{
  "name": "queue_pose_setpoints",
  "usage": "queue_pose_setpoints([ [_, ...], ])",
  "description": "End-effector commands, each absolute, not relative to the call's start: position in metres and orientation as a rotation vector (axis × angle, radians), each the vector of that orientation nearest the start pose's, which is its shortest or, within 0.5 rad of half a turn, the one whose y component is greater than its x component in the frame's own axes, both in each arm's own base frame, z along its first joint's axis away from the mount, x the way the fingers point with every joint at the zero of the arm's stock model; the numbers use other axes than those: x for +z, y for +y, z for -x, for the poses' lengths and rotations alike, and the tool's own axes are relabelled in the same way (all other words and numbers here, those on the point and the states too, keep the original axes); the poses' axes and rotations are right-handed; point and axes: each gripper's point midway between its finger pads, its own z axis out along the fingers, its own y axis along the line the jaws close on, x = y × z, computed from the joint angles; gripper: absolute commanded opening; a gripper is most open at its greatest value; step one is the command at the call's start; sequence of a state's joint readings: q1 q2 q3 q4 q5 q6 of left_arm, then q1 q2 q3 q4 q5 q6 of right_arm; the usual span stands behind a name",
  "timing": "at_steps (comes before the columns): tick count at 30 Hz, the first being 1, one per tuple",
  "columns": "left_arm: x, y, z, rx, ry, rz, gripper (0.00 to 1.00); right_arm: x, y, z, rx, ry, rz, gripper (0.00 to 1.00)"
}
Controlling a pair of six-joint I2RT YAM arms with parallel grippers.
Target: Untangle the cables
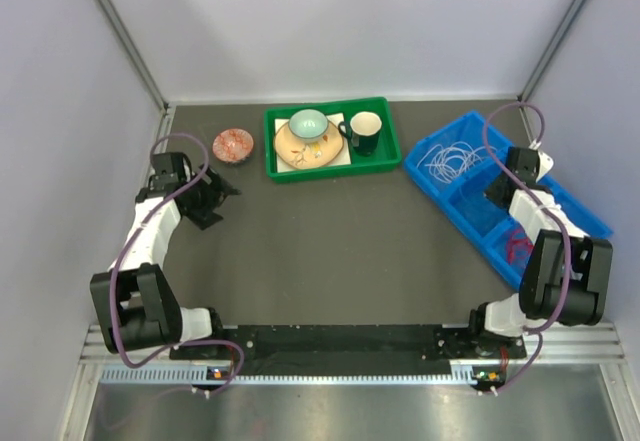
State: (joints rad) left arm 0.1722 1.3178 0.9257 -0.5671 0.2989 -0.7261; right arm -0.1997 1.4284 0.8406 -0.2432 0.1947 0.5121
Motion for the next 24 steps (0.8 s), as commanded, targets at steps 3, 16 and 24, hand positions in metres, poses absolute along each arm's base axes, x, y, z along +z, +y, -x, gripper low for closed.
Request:
queue_pose_setpoints([
  [3, 0.137, -0.025, -0.334, -0.601, 2.326, 0.911, 0.89, 0.104, -0.089, -0.387, -0.013, 2.101, -0.899, 0.00],
  [16, 0.138, -0.032, -0.341, -0.624, 2.340, 0.863, 0.89, 0.198, -0.076, -0.346, 0.029, 1.954, -0.782, 0.54],
  [24, 0.134, -0.043, -0.339, -0.657, 2.361, 0.766, 0.90, 0.219, -0.074, -0.317, 0.003, 1.940, -0.760, 0.64],
])
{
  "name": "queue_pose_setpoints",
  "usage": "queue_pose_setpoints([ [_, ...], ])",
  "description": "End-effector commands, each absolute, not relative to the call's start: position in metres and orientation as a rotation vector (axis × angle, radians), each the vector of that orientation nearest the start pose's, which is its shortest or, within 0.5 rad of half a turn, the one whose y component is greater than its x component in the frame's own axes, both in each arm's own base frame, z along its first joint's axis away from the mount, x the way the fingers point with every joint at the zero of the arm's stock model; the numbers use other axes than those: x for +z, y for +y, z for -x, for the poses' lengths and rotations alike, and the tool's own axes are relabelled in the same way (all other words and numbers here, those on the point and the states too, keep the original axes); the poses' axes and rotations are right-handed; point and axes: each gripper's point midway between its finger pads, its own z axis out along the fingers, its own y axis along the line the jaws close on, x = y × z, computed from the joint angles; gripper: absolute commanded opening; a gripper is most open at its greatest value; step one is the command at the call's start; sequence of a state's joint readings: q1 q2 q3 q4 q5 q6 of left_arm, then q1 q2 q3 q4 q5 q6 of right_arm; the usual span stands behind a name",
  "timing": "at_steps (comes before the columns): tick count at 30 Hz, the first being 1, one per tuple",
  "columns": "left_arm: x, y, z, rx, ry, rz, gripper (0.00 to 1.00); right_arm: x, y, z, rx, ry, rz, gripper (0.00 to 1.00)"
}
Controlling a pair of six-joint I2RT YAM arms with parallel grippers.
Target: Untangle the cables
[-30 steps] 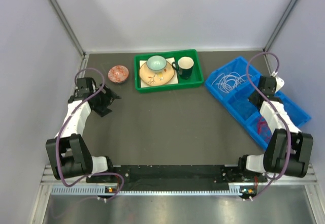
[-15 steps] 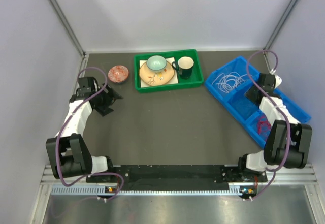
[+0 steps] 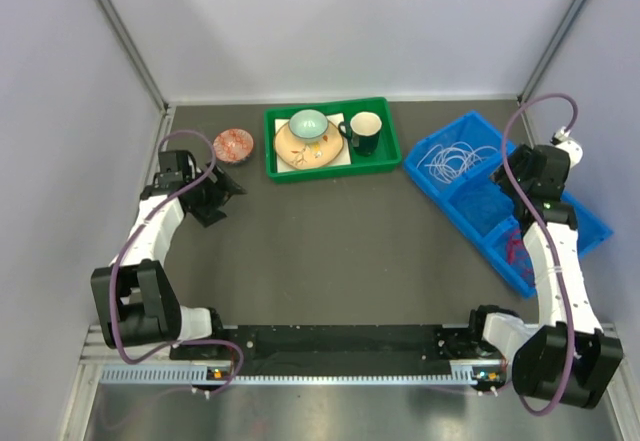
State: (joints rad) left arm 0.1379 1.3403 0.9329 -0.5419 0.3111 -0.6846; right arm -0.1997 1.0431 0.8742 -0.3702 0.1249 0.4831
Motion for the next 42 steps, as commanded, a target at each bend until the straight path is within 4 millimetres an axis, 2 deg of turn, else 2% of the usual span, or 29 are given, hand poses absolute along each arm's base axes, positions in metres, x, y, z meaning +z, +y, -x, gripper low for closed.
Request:
queue_pose_setpoints([
  [1, 0.136, -0.048, -0.340, -0.684, 2.362, 0.680, 0.90, 0.216, -0.075, -0.314, -0.011, 1.952, -0.761, 0.66],
  [7, 0.139, -0.067, -0.337, -0.642, 2.408, 0.521, 0.93, 0.185, -0.069, -0.309, 0.000, 2.050, -0.766, 0.72],
  [9, 0.140, -0.075, -0.336, -0.634, 2.417, 0.482, 0.93, 0.189, -0.067, -0.309, 0.009, 2.043, -0.759, 0.74],
  [11, 0.139, -0.078, -0.336, -0.580, 2.419, 0.423, 0.93, 0.205, -0.058, -0.310, 0.022, 2.022, -0.703, 0.80],
  [12, 0.141, -0.087, -0.335, -0.556, 2.422, 0.368, 0.94, 0.210, -0.056, -0.310, 0.013, 2.020, -0.680, 0.83],
  [15, 0.155, -0.100, -0.335, -0.498, 2.390, 0.263, 0.96, 0.222, -0.036, -0.311, 0.029, 2.052, -0.594, 0.90],
  [16, 0.160, -0.103, -0.335, -0.481, 2.378, 0.242, 0.97, 0.221, -0.019, -0.310, 0.070, 2.089, -0.541, 0.91],
  [17, 0.166, -0.112, -0.336, -0.483, 2.365, 0.200, 0.97, 0.226, -0.012, -0.312, 0.091, 2.085, -0.525, 0.92],
  [18, 0.169, -0.112, -0.337, -0.450, 2.354, 0.193, 0.98, 0.228, -0.004, -0.311, 0.116, 2.091, -0.503, 0.94],
  [20, 0.180, -0.124, -0.338, -0.460, 2.336, 0.137, 0.98, 0.230, 0.022, -0.310, 0.167, 2.105, -0.426, 0.95],
  [22, 0.185, -0.126, -0.340, -0.401, 2.321, 0.085, 0.98, 0.230, 0.036, -0.307, 0.190, 2.112, -0.386, 0.97],
  [23, 0.194, -0.133, -0.342, -0.393, 2.305, 0.055, 0.99, 0.228, 0.051, -0.305, 0.212, 2.128, -0.338, 0.97],
  [27, 0.206, -0.139, -0.341, -0.381, 2.301, 0.020, 0.99, 0.211, 0.074, -0.292, 0.176, 2.183, -0.247, 0.99],
  [30, 0.212, -0.132, -0.339, -0.269, 2.281, 0.029, 0.99, 0.196, 0.076, -0.283, 0.138, 2.215, -0.231, 0.99],
  [33, 0.211, -0.126, -0.336, -0.179, 2.288, 0.034, 0.99, 0.183, 0.068, -0.275, 0.104, 2.237, -0.250, 0.99],
  [42, 0.208, -0.135, -0.334, -0.238, 2.299, 0.040, 0.99, 0.179, 0.060, -0.266, 0.082, 2.213, -0.281, 0.99],
])
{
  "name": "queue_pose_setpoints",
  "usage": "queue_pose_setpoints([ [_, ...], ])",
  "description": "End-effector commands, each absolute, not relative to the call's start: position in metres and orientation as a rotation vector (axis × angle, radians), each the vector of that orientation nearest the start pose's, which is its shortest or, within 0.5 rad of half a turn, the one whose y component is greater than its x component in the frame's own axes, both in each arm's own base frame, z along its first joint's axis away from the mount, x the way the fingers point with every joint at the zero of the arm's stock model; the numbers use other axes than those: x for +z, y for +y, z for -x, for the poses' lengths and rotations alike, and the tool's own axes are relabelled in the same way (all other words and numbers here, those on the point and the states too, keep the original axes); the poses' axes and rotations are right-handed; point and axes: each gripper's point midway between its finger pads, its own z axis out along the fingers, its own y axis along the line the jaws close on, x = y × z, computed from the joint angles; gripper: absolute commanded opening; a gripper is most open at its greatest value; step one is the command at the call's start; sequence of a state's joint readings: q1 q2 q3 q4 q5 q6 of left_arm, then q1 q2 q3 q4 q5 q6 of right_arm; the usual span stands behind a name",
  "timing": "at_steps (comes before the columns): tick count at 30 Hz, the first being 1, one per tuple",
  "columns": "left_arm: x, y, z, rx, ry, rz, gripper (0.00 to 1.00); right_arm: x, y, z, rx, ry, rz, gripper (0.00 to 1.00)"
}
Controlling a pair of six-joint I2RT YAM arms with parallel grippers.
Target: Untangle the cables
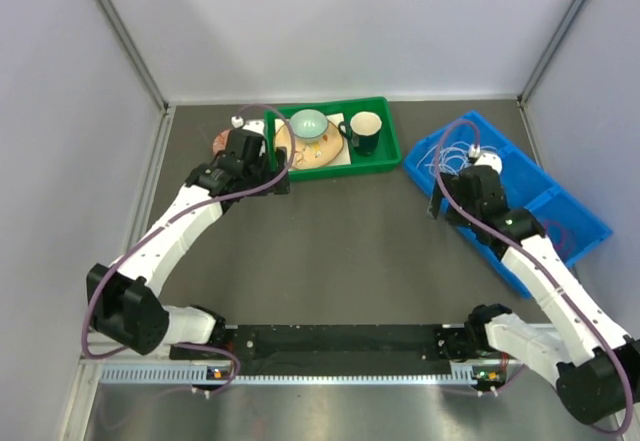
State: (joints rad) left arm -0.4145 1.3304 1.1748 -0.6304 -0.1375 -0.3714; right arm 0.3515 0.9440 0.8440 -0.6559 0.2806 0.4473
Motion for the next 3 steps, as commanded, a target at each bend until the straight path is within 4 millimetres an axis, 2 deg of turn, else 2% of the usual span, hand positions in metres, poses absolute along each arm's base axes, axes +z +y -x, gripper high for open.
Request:
queue_pose_setpoints([
  [1, 0.2083, -0.1358, -0.3334, -0.242, 2.298, 0.036, 0.99, 0.1790, 0.0599, -0.2660, 0.082, 2.215, -0.278, 0.99],
  [3, 0.2081, -0.1353, -0.3333, -0.237, 2.298, 0.040, 0.99, 0.1817, 0.0590, -0.2670, 0.076, 2.208, -0.276, 0.99],
])
